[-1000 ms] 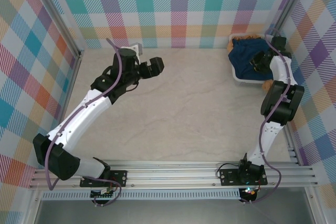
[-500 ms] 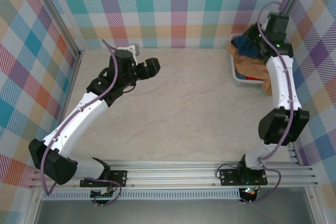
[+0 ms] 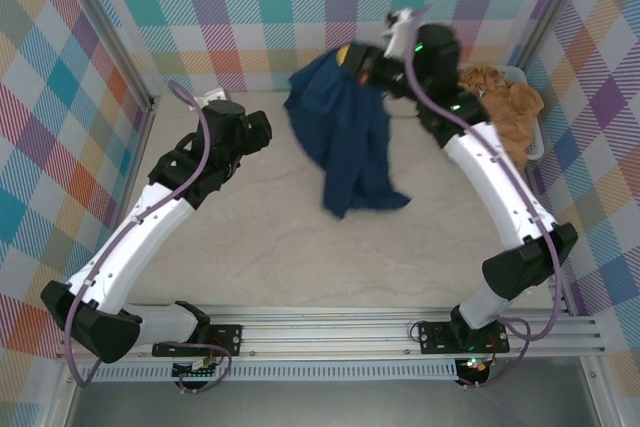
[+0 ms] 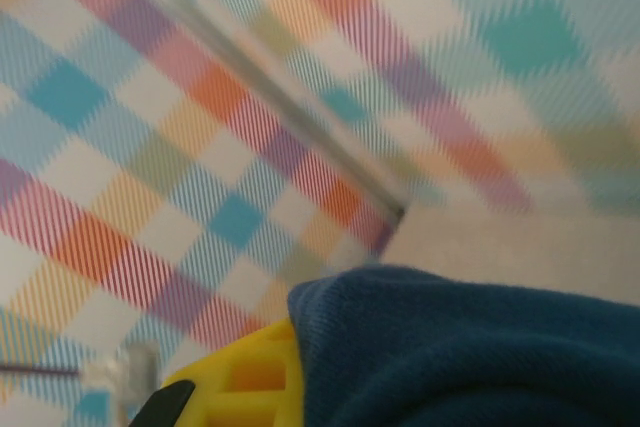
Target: Fold and stack the t-shirts
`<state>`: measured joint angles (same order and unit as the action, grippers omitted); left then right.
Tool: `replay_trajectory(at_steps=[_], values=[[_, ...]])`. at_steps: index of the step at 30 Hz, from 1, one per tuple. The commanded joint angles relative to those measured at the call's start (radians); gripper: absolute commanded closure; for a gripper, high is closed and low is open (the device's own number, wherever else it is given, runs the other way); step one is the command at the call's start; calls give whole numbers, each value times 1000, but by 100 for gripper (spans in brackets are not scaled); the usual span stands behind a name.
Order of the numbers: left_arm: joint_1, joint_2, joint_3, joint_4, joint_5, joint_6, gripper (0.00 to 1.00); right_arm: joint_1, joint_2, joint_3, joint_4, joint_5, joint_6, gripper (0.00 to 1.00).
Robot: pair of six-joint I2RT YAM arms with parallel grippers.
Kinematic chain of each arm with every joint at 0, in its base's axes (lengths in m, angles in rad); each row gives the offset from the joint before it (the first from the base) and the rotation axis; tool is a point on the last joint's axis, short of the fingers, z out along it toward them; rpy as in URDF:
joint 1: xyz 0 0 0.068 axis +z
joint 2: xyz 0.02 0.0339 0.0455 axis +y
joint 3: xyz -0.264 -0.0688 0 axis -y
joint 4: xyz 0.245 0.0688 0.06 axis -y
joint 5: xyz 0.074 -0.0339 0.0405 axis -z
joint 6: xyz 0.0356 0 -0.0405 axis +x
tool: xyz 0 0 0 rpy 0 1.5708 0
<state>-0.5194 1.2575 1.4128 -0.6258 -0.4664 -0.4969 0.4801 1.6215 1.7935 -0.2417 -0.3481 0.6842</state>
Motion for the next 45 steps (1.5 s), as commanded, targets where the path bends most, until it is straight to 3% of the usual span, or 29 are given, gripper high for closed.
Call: replay_trajectory(at_steps=[1,4,6,9,11,16,19,23,27,30,34,38,41,42,44,45], values=[[13,-43,1,-101,-62,-52,14,73,82,-177,7,-100,120,99],[18,-70,-46,-138,-23,-102,17,146,208,-199,-92,-243,146,70],[22,-84,-86,-163,28,-135,19,170,224,-222,-174,-218,116,52],[22,-102,-161,-140,190,-141,22,151,122,-349,-150,-89,101,35],[22,-99,-219,-155,288,-163,25,116,68,-408,-183,-29,95,33],[19,-62,-383,-145,474,-199,29,61,-81,-597,-317,101,77,47],[24,-6,-452,-104,488,-232,28,100,-118,-664,-395,92,46,48],[94,116,-503,28,536,-321,27,192,-47,-698,-475,41,15,41],[140,267,-493,104,551,-410,18,214,16,-738,-482,14,25,37],[165,327,-503,177,535,-467,18,214,58,-738,-491,7,49,38],[208,403,-507,294,532,-539,23,214,137,-746,-443,1,106,46],[222,504,-441,340,526,-542,36,212,214,-726,-401,42,161,60],[246,546,-415,445,543,-540,92,197,251,-688,-409,123,173,78],[254,546,-405,446,530,-538,100,183,258,-675,-422,161,168,86],[273,516,-383,411,491,-510,100,139,250,-658,-440,224,148,100],[286,491,-367,380,473,-487,100,109,242,-648,-454,252,133,100]])
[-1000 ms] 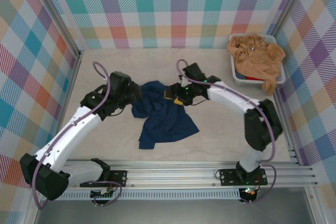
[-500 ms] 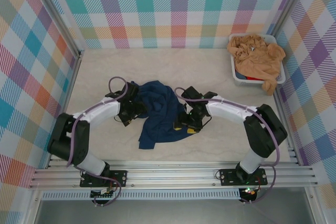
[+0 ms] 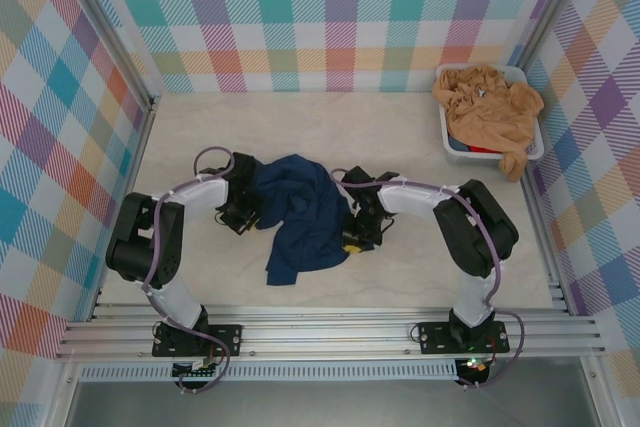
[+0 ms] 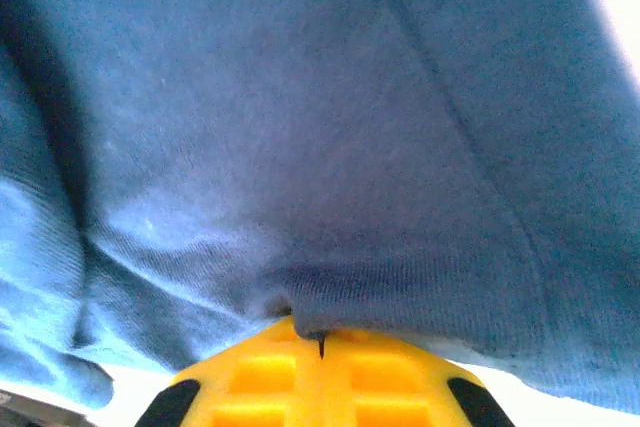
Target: Fold and stack the t-shirts
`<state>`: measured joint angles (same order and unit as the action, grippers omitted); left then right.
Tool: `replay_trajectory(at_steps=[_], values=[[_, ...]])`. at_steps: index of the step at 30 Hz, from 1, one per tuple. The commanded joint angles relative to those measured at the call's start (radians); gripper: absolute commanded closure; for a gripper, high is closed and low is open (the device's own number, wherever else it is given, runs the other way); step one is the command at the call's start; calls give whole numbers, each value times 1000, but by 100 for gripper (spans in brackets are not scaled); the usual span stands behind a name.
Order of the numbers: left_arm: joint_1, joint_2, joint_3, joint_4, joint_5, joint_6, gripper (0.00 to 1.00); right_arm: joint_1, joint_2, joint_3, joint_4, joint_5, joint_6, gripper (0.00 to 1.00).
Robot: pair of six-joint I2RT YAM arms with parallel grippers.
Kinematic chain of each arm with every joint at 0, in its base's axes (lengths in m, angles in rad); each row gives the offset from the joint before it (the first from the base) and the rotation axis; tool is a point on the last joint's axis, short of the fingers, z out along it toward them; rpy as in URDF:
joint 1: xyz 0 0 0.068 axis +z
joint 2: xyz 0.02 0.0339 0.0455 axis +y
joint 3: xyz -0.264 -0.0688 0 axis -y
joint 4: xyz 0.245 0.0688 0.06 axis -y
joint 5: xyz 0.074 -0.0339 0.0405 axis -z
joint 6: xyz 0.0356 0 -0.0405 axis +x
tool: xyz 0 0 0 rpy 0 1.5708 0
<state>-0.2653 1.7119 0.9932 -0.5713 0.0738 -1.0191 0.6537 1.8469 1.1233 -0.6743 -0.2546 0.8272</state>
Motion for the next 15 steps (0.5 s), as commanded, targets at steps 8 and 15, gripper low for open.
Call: replay_trajectory(at_steps=[8,15], values=[[103,-180,176,23,-131,302,100,-342,41,270,-143,252,-280,100],[156,-266,170,-82,-211,379,100,-453,305,648,-285,255,-418,98]])
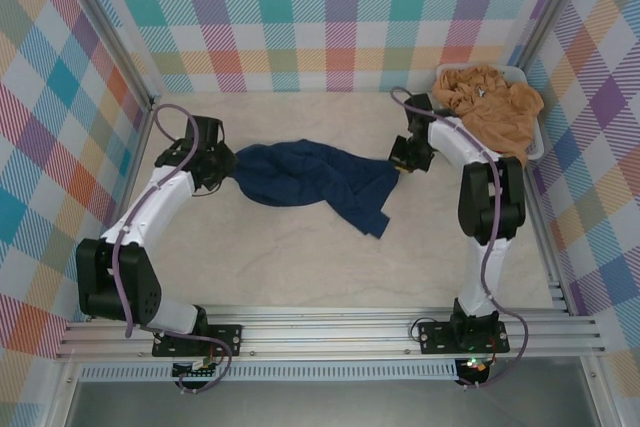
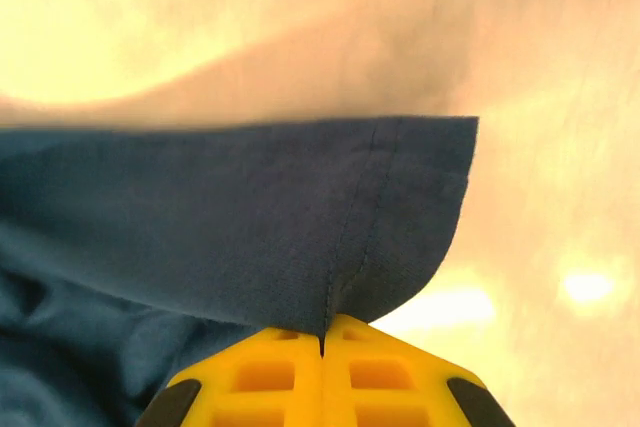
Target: Fold and stack the t-shirts
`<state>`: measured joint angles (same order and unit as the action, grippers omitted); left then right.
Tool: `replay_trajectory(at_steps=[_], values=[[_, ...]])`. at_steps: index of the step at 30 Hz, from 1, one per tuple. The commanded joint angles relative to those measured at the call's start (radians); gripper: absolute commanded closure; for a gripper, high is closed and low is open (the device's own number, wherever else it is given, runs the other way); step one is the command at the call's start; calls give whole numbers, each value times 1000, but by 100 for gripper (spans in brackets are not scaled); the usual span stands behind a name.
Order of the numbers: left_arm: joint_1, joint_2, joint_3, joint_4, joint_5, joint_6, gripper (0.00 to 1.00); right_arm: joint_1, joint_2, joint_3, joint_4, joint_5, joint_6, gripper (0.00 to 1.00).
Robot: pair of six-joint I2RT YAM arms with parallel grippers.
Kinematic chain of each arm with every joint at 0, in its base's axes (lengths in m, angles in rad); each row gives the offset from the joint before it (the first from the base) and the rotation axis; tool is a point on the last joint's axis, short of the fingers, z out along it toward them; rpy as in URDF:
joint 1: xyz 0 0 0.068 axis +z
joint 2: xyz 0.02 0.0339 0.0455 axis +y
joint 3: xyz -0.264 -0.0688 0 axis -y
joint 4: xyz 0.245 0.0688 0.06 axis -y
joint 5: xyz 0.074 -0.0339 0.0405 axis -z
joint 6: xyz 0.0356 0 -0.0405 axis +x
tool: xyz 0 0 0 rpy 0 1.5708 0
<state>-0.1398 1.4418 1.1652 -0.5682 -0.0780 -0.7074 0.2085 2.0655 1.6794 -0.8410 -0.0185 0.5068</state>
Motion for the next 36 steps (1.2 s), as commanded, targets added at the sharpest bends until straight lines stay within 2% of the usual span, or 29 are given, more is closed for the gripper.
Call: replay_trajectory(at_steps=[1,4,7,8,11,15,17,19,24,26,29,31,36], values=[[44,13,2,-84,-52,69,100,-12,116,144,-139,23,-107,95],[69,56,36,-102,-52,75,100,-13,154,235,-166,45,-109,82],[93,130,84,-142,-76,80,100,-12,124,229,-165,50,-88,64],[100,149,88,-129,-63,87,100,-12,103,206,-160,49,-78,60],[122,197,117,-104,-29,107,82,-11,-37,41,-96,27,-23,53],[111,187,154,-158,-95,101,62,15,-244,-252,-19,-16,76,52],[99,157,124,-184,-82,64,58,41,-326,-380,15,-55,127,54],[65,113,45,-179,-3,3,57,73,-394,-475,37,-88,169,54],[-135,66,-140,-66,134,-173,51,125,-460,-567,48,-114,219,54],[-207,90,-156,-14,140,-209,49,131,-457,-572,45,-111,219,54],[-306,146,-129,47,53,-129,52,132,-454,-561,40,-106,210,54],[-356,189,-114,72,-8,1,51,132,-452,-551,39,-106,204,54],[-389,235,-139,151,-32,141,49,132,-452,-542,30,-106,205,53]])
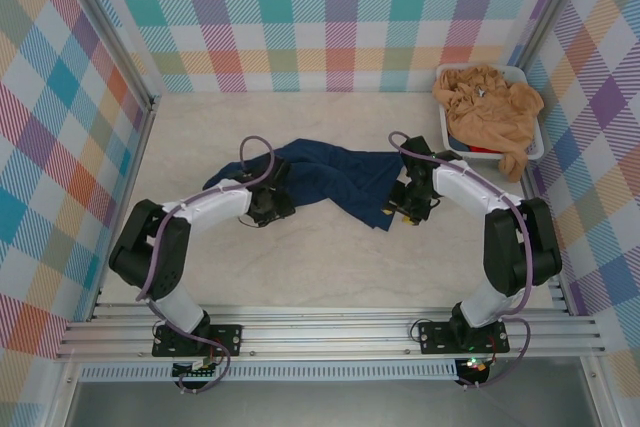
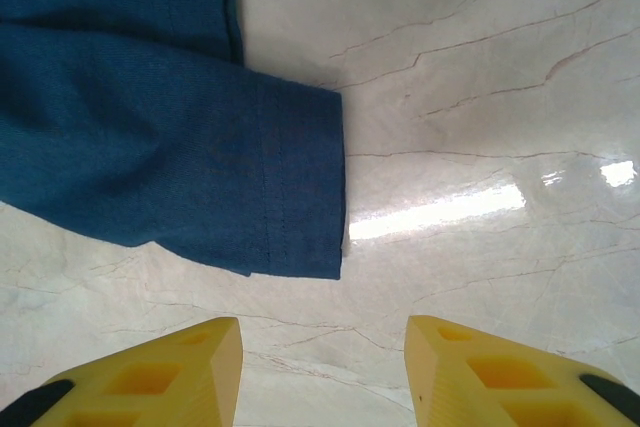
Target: Fold and stack the t-shirts
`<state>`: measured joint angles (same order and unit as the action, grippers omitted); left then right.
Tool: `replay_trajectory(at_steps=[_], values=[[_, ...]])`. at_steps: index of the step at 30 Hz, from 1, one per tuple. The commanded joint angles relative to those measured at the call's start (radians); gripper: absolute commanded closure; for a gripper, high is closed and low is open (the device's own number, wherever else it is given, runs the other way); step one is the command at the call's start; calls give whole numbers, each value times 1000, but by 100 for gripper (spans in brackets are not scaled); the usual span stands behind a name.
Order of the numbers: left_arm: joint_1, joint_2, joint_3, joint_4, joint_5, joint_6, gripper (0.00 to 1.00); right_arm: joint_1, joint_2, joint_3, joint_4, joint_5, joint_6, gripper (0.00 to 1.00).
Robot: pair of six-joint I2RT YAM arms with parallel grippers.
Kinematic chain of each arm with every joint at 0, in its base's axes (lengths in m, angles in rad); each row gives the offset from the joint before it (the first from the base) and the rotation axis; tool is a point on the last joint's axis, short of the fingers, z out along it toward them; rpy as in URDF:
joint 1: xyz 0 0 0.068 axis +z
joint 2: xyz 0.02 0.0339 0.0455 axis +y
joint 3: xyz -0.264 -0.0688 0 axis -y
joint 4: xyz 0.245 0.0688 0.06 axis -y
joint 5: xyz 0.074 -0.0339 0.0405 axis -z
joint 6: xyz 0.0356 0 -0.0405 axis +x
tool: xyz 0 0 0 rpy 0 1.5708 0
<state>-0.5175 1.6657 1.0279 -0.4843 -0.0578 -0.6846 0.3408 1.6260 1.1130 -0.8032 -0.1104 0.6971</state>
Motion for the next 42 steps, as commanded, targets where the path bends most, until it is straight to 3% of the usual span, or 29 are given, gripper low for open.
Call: replay_trajectory(at_steps=[1,6,15,17,18,19,23,30,34,42], values=[[-16,15,0,76,-58,142,48,0,-14,23,-7,-15,16,53],[-21,96,52,18,-83,199,48,-1,-25,9,-5,-20,21,53],[-27,145,54,-20,-111,231,63,-1,-23,2,-3,-23,22,53],[-27,150,55,-27,-142,240,80,-1,-21,-1,5,-28,24,53],[-27,148,57,-29,-155,248,96,-2,-19,-1,5,-29,25,53],[-27,138,58,-38,-170,250,100,-1,-19,1,3,-27,25,53],[-33,32,44,-102,-259,227,100,-2,-34,1,-4,-1,39,54],[-30,-324,-57,-254,-430,146,100,1,-21,-63,57,-42,180,61],[-15,-450,-88,-300,-452,131,100,10,-8,-164,177,-113,335,62],[-12,-526,-117,-333,-457,113,100,15,67,-156,248,-106,426,62]])
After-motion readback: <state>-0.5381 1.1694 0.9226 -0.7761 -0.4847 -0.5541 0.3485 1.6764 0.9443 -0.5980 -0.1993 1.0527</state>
